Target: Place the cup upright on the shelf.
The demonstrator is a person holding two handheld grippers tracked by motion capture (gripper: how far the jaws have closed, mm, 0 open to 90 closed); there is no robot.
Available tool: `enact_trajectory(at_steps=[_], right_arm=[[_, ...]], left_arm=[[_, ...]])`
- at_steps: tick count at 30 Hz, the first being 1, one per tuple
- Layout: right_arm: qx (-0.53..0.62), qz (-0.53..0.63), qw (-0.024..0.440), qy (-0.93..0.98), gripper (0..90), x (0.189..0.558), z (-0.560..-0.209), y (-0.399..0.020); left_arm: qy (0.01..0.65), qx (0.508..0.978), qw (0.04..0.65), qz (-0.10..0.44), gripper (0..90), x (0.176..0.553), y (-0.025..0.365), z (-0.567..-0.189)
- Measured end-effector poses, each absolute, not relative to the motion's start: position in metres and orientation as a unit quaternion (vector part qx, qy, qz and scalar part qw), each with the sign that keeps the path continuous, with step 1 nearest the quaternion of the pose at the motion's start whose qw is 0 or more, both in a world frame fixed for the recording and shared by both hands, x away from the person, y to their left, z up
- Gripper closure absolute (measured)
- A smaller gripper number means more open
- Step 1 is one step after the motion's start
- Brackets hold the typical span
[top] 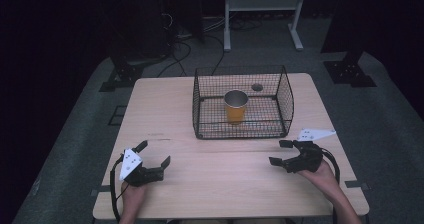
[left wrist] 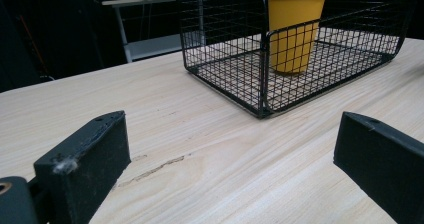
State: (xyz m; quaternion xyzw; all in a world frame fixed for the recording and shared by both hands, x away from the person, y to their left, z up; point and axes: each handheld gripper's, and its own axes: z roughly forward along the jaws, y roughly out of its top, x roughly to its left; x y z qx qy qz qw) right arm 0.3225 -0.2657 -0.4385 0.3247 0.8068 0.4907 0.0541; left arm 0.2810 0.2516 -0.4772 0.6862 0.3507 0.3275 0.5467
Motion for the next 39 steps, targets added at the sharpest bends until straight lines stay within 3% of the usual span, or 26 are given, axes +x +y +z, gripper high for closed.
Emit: enact_trajectory(at_steps=[33,39], right_arm=[[0.376,0.501,0.059,0.777,12.7,0.286,-0.464,-0.303],[0.388,0.563,0.047,0.728,12.8,0.269,-0.476,-0.311]], left_arm=[[0.353,0.685,0.547,0.328,0.8,0.281,0.252,-0.477],[0.353,0.686,0.545,0.328,0.8,0.282,0.252,-0.477]])
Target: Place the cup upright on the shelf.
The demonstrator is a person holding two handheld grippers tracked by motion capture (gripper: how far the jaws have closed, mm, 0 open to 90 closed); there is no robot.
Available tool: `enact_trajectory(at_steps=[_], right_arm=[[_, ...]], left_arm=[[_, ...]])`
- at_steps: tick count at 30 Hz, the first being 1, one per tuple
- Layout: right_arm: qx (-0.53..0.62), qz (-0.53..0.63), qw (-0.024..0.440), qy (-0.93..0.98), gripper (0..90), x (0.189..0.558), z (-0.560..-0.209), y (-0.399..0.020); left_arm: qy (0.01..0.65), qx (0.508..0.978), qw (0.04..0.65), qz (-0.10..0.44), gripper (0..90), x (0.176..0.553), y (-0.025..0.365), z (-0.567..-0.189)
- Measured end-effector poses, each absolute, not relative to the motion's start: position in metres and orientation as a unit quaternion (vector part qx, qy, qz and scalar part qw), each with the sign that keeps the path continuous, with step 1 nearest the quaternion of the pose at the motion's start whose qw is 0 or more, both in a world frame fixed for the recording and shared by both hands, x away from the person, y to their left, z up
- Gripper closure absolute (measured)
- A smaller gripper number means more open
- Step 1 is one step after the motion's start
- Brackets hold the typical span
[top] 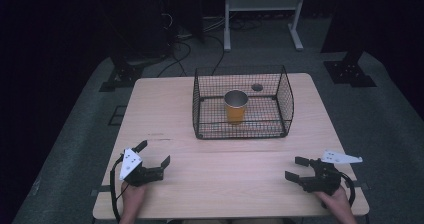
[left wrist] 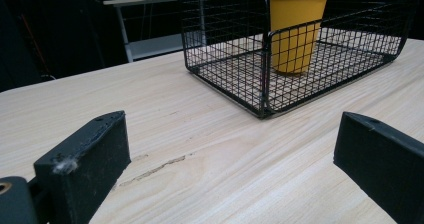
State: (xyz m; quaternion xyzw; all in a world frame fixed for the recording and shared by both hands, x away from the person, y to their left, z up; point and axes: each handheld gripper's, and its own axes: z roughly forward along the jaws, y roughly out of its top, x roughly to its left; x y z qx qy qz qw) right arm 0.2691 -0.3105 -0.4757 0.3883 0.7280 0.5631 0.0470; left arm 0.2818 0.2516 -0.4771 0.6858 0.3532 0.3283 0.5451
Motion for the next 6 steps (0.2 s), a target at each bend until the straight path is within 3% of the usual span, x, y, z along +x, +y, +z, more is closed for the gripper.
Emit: enact_trajectory(at_steps=[6], right_arm=[[0.393,0.592,0.039,0.703,12.8,0.2546,-0.4808,-0.3187]], left_arm=[[0.353,0.686,0.544,0.329,0.8,0.282,0.2514,-0.477]])
